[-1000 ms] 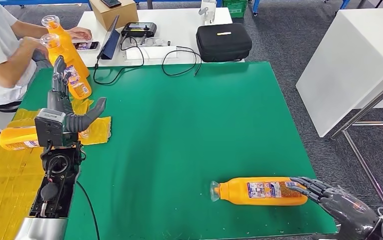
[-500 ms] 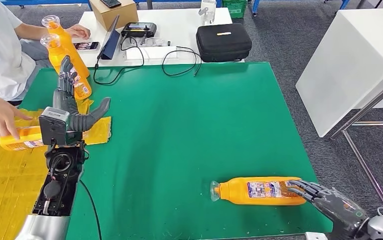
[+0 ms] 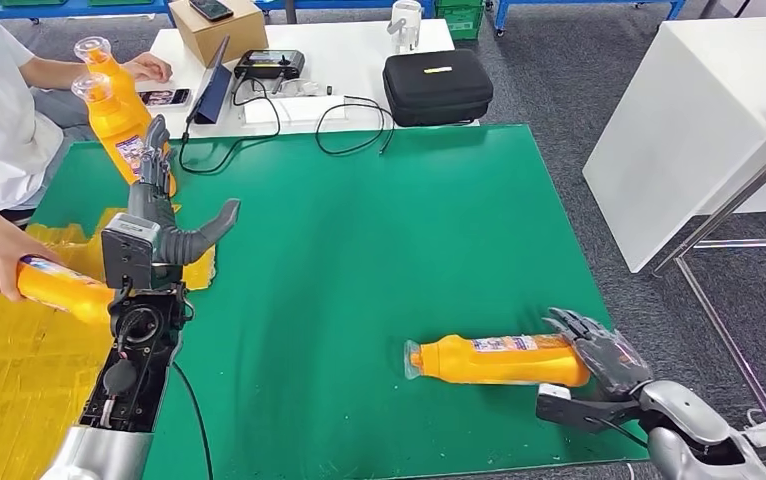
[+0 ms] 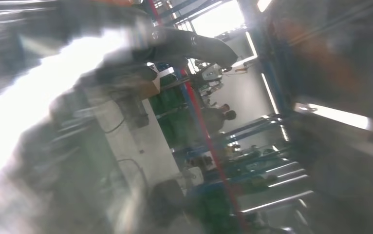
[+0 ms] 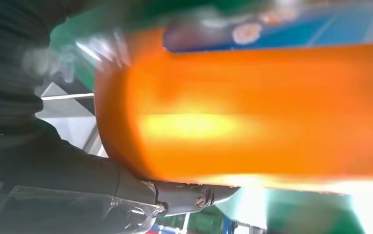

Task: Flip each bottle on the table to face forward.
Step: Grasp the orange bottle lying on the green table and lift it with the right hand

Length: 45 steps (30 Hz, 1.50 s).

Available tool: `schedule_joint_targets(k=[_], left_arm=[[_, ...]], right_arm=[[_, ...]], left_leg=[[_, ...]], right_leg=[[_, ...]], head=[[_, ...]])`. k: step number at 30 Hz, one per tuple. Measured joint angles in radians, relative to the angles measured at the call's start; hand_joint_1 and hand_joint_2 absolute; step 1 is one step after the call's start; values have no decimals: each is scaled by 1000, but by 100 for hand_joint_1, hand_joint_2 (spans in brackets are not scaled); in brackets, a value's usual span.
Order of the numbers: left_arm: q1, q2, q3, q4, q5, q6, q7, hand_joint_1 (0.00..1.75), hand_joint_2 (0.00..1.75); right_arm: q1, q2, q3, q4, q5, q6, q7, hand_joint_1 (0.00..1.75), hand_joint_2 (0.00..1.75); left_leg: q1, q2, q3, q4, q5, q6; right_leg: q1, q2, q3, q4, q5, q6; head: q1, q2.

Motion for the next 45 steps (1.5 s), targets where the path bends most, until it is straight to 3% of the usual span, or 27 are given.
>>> schedule_joint_targets(k=[6,8,10,12,29,35,39,45], left_arm=[[0,-5,0,1,-7,-1,6,0,175],[0,-7,0,3,-10,-1,7,0,175],[0,-9,0,7,-11,-1,8,0,175],[-1,-11,0,11,-11,-1,9,0,175],[-16,-16,0,53,3,-1,-8,0,175],[-21,-17,0,65,6,0,-13,0,175],[-9,-19,0,56,3,-14,-7,0,175],[16,-43,-37,15,-31,-71,59,0,175]], right_arm=[[-68,101,19,99,51,-38,4,0,175],[-87,126,22,122,60,-42,3,17,175],[-103,146,27,144,66,-41,-3,105,175],[-117,158,34,164,68,-37,-17,175,175],[-184,152,70,235,7,33,-90,175,175],[-194,158,73,251,-9,-2,-92,175,175],[-198,232,45,261,-59,-142,-59,175,175],[-212,437,-104,222,-252,-293,-22,175,175]], left_leg=[[2,7,5,0,-3,2],[2,7,7,0,-2,1],[2,7,9,0,-2,1],[2,8,11,0,-2,1],[2,7,15,0,0,-1],[2,7,14,0,0,-1],[2,7,11,0,1,-1],[2,0,-4,0,10,-1]], right_leg=[[2,7,3,-1,2,-4],[2,7,5,-1,3,-5],[2,8,6,-1,4,-6],[2,8,8,-1,4,-6],[2,8,11,-1,4,-6],[2,8,13,-1,4,-6],[2,8,11,-1,5,-6],[2,1,-3,0,7,-3]], head=[[0,0],[0,0],[0,0],[0,0],[0,0],[0,0],[0,0],[-1,0]])
